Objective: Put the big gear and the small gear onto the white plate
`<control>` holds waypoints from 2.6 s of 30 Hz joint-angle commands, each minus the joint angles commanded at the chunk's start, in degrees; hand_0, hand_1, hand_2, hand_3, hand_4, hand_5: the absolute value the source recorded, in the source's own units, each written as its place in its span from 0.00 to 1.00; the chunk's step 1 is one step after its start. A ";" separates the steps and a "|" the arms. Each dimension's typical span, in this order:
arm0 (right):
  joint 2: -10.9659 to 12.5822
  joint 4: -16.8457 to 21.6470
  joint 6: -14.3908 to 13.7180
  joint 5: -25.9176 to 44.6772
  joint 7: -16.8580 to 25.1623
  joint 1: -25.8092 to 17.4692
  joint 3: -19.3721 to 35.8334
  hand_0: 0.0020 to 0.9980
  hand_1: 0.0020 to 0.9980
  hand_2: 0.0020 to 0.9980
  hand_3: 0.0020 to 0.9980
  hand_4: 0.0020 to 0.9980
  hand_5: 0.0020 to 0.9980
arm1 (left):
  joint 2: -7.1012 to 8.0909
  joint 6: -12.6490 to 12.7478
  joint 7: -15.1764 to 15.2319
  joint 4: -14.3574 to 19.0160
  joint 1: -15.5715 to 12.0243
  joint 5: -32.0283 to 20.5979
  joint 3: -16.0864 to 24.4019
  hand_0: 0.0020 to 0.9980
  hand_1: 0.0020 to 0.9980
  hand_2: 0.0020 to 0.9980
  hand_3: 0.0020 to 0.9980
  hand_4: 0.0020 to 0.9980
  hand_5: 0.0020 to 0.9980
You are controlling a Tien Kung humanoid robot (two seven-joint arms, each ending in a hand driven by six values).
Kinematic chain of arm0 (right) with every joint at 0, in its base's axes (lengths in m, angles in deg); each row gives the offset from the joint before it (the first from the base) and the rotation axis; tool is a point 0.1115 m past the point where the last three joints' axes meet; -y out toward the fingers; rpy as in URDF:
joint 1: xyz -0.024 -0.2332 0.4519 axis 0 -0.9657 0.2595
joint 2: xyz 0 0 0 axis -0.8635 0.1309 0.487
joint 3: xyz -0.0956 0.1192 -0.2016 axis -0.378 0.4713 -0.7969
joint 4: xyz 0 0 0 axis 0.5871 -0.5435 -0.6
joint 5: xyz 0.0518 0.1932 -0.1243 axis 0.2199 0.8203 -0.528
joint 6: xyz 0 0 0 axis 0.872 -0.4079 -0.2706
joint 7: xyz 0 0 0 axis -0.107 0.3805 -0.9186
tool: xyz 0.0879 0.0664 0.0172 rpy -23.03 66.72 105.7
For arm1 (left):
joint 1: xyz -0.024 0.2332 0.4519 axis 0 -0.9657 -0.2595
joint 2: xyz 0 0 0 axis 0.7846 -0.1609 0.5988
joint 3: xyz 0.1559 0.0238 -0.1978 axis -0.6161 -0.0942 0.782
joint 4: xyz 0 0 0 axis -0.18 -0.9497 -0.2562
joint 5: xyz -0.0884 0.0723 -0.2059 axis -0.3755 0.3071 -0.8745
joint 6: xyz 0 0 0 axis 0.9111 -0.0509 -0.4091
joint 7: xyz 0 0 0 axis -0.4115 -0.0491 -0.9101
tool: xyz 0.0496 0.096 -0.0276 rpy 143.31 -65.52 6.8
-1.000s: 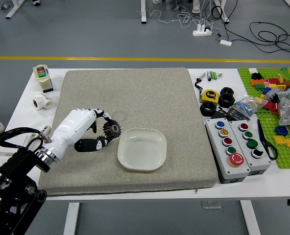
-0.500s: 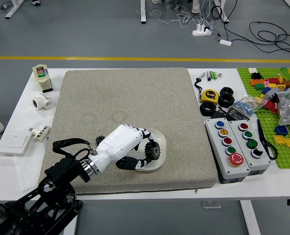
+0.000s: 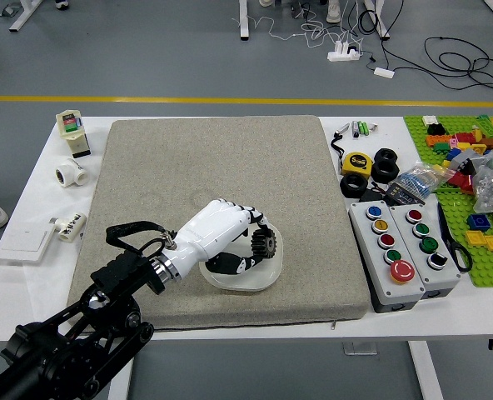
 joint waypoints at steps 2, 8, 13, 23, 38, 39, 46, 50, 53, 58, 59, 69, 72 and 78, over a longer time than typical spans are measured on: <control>0.02 0.00 -0.01 -0.09 0.00 0.02 0.07 0.62 0.61 0.71 0.59 0.80 0.76 | 0.01 -1.71 -0.56 -0.35 0.07 0.00 0.03 0.40 0.54 0.60 0.66 0.82 0.13; 0.01 0.00 -0.07 -0.03 0.04 0.19 0.30 0.62 0.61 0.71 0.59 0.80 0.76 | 0.17 -3.76 -0.91 -0.87 0.33 0.00 0.39 0.40 0.54 0.60 0.66 0.82 0.13; 0.09 0.00 -0.09 -0.16 -0.02 0.50 0.35 0.62 0.61 0.71 0.59 0.80 0.75 | 0.47 -5.54 -1.06 -1.12 0.98 0.00 1.32 0.47 0.63 0.70 0.70 0.87 0.15; 0.15 0.00 -0.12 -0.10 0.09 0.67 0.56 0.62 0.61 0.71 0.59 0.80 0.75 | 0.87 -5.94 -0.80 -0.77 1.11 0.00 3.27 0.52 0.65 0.74 0.72 0.92 0.19; 0.13 0.00 -0.23 -0.55 -0.02 0.63 0.98 0.61 0.61 0.71 0.59 0.80 0.75 | 4.03 -10.73 -2.06 4.72 -1.16 0.00 13.86 0.52 0.66 0.74 0.69 0.90 0.19; 0.12 0.00 -0.24 -0.65 -0.04 0.62 1.08 0.62 0.61 0.70 0.59 0.80 0.75 | 4.40 -11.39 -2.05 4.95 -1.37 0.00 14.47 0.52 0.66 0.73 0.66 0.86 0.16; 0.09 0.00 -0.26 -1.06 -0.18 0.60 1.53 0.61 0.61 0.70 0.59 0.80 0.75 | 7.66 -16.55 -1.55 5.40 -3.15 0.00 17.77 0.49 0.65 0.70 0.62 0.79 0.12; 0.05 0.00 -0.30 -1.16 -0.27 0.61 1.65 0.61 0.61 0.70 0.59 0.80 0.75 | 8.38 -18.88 -1.38 5.27 -3.93 0.00 18.16 0.49 0.65 0.70 0.62 0.79 0.12; 0.01 0.00 -0.32 -1.26 -0.37 0.65 1.67 0.61 0.61 0.70 0.59 0.80 0.75 | 8.44 -19.19 -1.37 4.61 -4.14 0.00 17.89 0.49 0.65 0.69 0.62 0.80 0.13; -0.06 0.00 -0.34 -1.37 -0.53 0.69 1.54 0.61 0.61 0.70 0.59 0.80 0.75 | 7.94 -17.48 -1.48 1.36 -3.66 0.00 16.90 0.48 0.64 0.66 0.61 0.79 0.14; -0.06 0.00 -0.35 -1.39 -0.54 0.68 1.53 0.61 0.61 0.70 0.59 0.80 0.75 | 7.90 -17.23 -1.50 0.92 -3.58 0.00 16.78 0.48 0.64 0.66 0.61 0.79 0.14; -0.03 0.00 -0.28 -1.58 -0.53 0.46 1.47 0.61 0.61 0.70 0.59 0.80 0.74 | 7.21 -14.45 -1.85 -3.15 -3.08 0.00 16.01 0.40 0.52 0.57 0.59 0.65 0.08; 0.00 0.00 -0.25 -1.65 -0.52 0.39 1.49 0.61 0.61 0.70 0.59 0.80 0.74 | 7.20 -14.10 -1.88 -3.35 -3.12 0.00 15.98 0.40 0.52 0.57 0.59 0.65 0.08; -0.02 0.00 -0.23 -2.04 -0.63 0.31 1.62 0.62 0.61 0.70 0.59 0.80 0.75 | 7.30 -14.28 -1.85 -3.44 -3.23 0.00 15.80 0.34 0.44 0.50 0.56 0.53 0.02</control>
